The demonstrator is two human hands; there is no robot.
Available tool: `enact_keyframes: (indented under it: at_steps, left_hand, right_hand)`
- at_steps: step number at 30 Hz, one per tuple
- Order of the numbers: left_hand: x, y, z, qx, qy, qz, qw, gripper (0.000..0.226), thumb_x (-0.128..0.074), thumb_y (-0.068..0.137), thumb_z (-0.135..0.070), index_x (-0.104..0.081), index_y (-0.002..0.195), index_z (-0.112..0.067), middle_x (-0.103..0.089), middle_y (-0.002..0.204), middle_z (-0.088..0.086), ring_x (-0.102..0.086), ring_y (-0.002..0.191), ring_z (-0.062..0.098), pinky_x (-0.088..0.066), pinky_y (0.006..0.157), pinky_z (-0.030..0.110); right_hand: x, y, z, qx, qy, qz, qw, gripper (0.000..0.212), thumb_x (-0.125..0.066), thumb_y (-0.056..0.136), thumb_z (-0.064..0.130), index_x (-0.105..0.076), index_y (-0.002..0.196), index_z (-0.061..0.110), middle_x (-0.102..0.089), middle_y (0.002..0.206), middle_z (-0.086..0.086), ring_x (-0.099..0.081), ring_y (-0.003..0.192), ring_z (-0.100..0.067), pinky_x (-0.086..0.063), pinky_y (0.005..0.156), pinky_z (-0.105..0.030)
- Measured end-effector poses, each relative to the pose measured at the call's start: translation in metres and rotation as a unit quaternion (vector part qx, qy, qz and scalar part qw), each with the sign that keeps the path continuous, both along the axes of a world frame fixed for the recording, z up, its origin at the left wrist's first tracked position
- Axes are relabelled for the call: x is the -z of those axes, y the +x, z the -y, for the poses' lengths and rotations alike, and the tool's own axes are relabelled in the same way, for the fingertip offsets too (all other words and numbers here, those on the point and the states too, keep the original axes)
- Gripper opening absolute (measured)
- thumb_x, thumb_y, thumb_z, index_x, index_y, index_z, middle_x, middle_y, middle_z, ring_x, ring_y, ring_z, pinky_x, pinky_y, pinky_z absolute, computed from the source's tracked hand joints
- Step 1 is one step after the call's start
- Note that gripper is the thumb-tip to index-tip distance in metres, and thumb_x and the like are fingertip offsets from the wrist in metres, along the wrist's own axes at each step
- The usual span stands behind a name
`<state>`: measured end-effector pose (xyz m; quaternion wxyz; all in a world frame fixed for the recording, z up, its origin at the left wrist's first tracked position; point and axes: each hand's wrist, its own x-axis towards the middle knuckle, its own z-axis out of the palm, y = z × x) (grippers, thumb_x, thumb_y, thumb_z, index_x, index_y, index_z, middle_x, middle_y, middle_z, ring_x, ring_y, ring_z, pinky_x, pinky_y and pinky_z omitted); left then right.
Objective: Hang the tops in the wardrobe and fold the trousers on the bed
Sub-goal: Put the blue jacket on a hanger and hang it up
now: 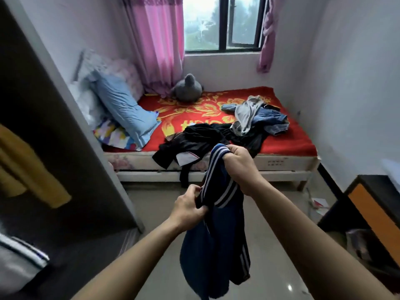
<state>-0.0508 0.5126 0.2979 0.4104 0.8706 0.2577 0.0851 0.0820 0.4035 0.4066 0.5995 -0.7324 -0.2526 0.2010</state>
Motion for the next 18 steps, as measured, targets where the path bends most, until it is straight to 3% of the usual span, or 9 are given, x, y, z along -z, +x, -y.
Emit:
enact_keyframes:
  at_steps: [5,8,12,18]
  left_hand:
    - [0.008,-0.058,-0.123,-0.166,0.123,-0.108,0.972,0.024,-0.058,0.079,-0.024,-0.043,0.095,-0.036,-0.067,0.089,-0.005,-0.059,0.074,0.02,-0.045,0.065,0.031]
    - [0.004,-0.099,-0.192,-0.263,0.128,-0.103,0.951,0.012,-0.054,0.084,-0.021,-0.049,0.092,-0.028,-0.067,0.087,0.0,-0.064,0.079,0.026,-0.04,0.063,0.03]
    - [-0.008,-0.154,-0.251,-0.358,0.16,-0.102,0.914,0.002,-0.046,0.087,-0.022,-0.047,0.088,-0.024,-0.065,0.094,0.006,-0.059,0.078,0.03,-0.035,0.063,0.032]
    - [-0.037,-0.21,-0.295,-0.474,0.187,-0.05,0.859,0.024,-0.046,0.093,-0.018,-0.054,0.116,-0.022,-0.069,0.104,0.02,-0.063,0.095,0.044,-0.045,0.074,0.041]
  right_hand:
    - [0.005,-0.009,-0.107,-0.051,-0.074,0.116,0.989,0.024,-0.045,0.08,0.007,-0.069,0.082,0.013,-0.067,0.074,0.003,-0.059,0.07,-0.016,-0.046,0.064,-0.031]
    - [0.004,-0.022,-0.165,-0.07,-0.117,0.227,0.964,0.035,-0.049,0.079,0.01,-0.073,0.1,0.025,-0.069,0.091,0.01,-0.058,0.087,-0.012,-0.044,0.075,-0.028]
    - [0.004,-0.039,-0.232,-0.128,-0.158,0.317,0.926,0.042,-0.056,0.08,0.013,-0.07,0.117,0.025,-0.072,0.114,0.0,-0.062,0.11,-0.022,-0.05,0.092,-0.035]
    - [0.003,-0.061,-0.32,-0.19,-0.171,0.48,0.839,0.025,-0.053,0.086,0.024,-0.062,0.109,0.018,-0.069,0.107,-0.012,-0.063,0.101,-0.037,-0.043,0.074,-0.039]
